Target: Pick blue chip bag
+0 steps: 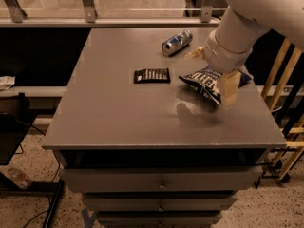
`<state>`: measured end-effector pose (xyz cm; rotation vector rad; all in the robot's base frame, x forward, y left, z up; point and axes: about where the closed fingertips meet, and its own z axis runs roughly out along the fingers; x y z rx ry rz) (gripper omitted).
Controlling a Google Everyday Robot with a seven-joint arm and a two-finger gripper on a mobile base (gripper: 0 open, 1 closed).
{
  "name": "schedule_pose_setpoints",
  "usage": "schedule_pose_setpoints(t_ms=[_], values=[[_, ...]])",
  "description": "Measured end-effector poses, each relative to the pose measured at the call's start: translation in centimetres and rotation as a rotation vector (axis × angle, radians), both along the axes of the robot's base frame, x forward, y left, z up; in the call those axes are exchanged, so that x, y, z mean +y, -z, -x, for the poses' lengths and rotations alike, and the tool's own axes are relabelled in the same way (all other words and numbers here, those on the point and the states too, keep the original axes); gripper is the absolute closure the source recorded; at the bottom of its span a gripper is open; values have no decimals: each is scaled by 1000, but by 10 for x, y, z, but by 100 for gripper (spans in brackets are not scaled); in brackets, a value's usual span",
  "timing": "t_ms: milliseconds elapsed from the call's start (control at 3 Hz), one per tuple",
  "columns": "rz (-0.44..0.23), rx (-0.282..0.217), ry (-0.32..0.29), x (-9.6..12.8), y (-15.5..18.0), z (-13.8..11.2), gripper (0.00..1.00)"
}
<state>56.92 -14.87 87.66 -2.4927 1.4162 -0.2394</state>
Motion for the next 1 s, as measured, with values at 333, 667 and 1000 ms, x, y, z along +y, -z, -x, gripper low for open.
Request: schedule_pose_setpoints(t_ms=[333, 667, 1000], values=[[7, -3, 1, -2, 0, -1, 0], [96, -44, -28, -14, -3, -10, 0], [229, -93, -38, -44, -7, -24, 0]])
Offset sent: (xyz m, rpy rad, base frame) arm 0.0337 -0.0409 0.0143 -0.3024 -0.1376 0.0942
